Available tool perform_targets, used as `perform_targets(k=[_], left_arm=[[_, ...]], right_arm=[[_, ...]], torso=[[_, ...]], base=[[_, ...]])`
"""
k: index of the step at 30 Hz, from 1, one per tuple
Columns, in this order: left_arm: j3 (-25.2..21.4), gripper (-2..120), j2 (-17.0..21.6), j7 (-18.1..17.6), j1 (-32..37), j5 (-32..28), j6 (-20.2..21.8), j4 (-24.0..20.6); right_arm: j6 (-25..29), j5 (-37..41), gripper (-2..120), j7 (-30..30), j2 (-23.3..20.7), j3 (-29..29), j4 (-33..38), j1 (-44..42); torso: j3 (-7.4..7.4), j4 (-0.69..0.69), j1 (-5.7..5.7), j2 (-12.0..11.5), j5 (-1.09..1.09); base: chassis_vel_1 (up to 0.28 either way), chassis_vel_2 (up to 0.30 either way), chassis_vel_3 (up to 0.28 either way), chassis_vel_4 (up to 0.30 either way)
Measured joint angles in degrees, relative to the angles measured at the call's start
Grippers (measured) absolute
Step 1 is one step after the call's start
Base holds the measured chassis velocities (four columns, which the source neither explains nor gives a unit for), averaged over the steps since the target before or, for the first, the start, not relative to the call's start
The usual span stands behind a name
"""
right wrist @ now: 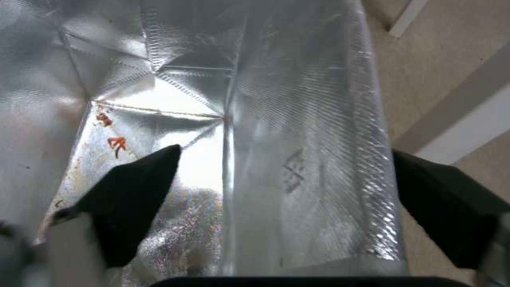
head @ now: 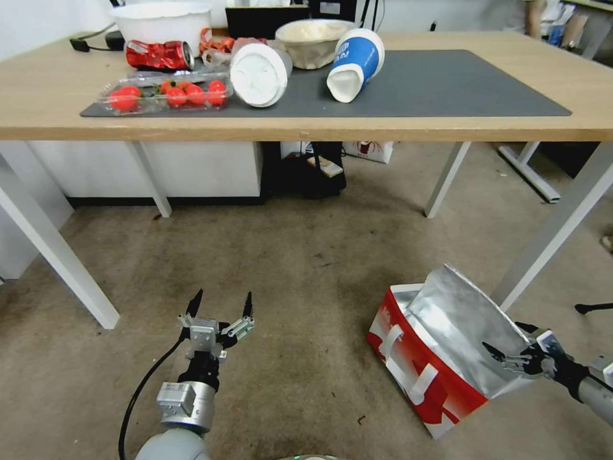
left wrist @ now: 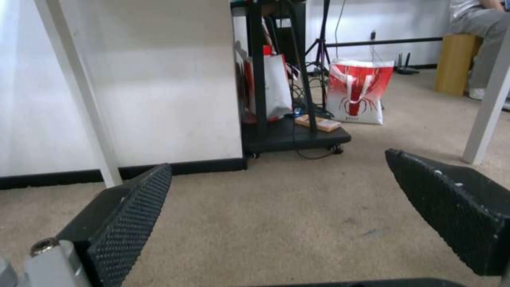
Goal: Pick up the food delivery bag from the floor and place it on the table.
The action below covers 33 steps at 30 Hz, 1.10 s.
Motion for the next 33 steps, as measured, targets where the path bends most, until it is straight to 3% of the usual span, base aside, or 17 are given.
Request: perform_targets(k=[4, 6, 8, 14, 25, 33], left_arm=[[-0.24, 100, 0.26, -0.02, -0.12, -0.27, -0.12, 0.01], [-0.27, 100, 0.3, -0.02, -0.17, -0.31, -0.13, 0.02], [-0.41, 100, 0.47, -0.06, -0.35, -0.53, -0.17, 0.05], [-0.41, 100, 0.52, -0.1, -0.49, -0.66, -0.22, 0.17], [-0.56, 100, 0.88, -0.16, -0.71, -1.01, -0.83, 0.39], [-0.75, 100, 0.88, -0.13, -0.51, -0.86, -1.29, 0.48]], right_arm=[[-0.28, -0.27, 77, -0.22, 0.12, -0.48, 0.01, 0.02], [-0.31, -0.36, 76, -0.26, 0.13, -0.51, 0.0, 0.0], [-0.41, -0.69, 63, -0.4, 0.23, -0.61, -0.08, -0.1], [-0.6, -0.91, 45, -0.63, 0.44, -0.67, -0.08, -0.17], [-0.47, -1.14, 2, -0.87, 1.23, -1.01, 0.94, -0.93], [1.87, -0.03, 0, -3.11, 0.56, -0.82, 2.92, -1.5]], torso=[[0.0, -0.01, 0.0, 0.01, 0.0], [0.0, 0.0, 0.0, 0.01, 0.0], [0.0, -0.01, 0.0, 0.01, 0.0], [0.0, -0.01, 0.0, 0.01, 0.0], [0.0, -0.01, 0.01, 0.01, 0.0], [0.0, -0.01, 0.01, 0.02, 0.01]], base=[[0.0, 0.0, 0.0, 0.0], [0.0, 0.0, 0.0, 0.0], [0.0, 0.0, 0.0, 0.0], [0.0, 0.0, 0.0, 0.0], [0.0, 0.0, 0.0, 0.0], [0.0, 0.0, 0.0, 0.0]])
